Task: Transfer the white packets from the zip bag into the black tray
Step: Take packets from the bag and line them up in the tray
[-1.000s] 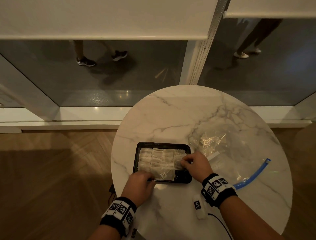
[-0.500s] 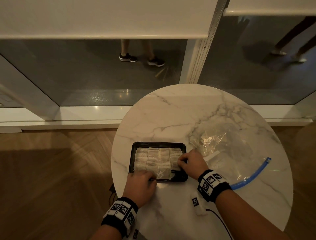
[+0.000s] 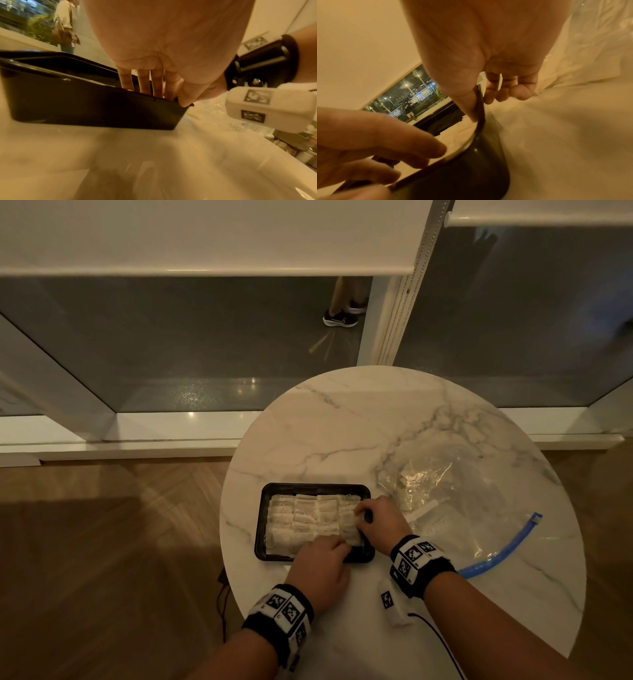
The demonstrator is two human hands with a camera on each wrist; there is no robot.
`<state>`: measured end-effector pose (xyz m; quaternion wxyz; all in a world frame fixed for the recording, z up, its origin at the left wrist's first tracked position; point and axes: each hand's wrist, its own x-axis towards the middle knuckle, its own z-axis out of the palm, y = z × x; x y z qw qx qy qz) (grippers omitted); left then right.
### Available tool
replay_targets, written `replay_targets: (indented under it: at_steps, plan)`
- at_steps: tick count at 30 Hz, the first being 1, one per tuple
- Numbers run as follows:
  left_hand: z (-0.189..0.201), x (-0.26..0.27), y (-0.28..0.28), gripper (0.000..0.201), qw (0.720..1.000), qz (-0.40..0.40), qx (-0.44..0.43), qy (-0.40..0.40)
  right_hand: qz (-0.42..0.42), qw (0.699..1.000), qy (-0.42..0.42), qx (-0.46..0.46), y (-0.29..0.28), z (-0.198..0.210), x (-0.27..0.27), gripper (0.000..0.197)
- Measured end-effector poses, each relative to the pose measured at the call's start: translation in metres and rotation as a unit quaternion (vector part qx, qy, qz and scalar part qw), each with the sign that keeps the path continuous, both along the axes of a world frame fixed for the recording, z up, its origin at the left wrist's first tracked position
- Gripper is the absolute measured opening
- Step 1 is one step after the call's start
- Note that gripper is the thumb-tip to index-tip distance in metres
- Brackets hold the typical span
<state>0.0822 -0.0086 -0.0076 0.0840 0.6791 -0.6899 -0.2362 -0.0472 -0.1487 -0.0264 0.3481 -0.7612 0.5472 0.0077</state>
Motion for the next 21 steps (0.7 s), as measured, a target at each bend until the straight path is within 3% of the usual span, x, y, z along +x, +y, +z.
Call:
replay_targets:
  at_steps: [6, 9, 14, 21]
  plan:
    - [-0.007, -0.017, -0.009, 0.046, 0.996, -0.055, 0.042, -0.047, -0.091, 0.987, -0.127, 0.034, 0.011, 0.016, -0.005, 0.043]
    - [-0.013, -0.018, -0.009, 0.047, 0.995, -0.061, 0.051, -0.057, -0.128, 0.98, -0.149, 0.045, 0.017, 0.018, -0.008, 0.05]
    - [-0.019, -0.018, -0.008, 0.049, 0.995, -0.06, 0.044, -0.06, -0.153, 0.972, -0.165, 0.072, 0.02, 0.009, -0.01, 0.036]
    - [-0.022, -0.016, -0.006, 0.05, 0.997, -0.049, 0.037, -0.051, -0.145, 0.973, -0.165, 0.075, 0.02, 0.008, -0.01, 0.031]
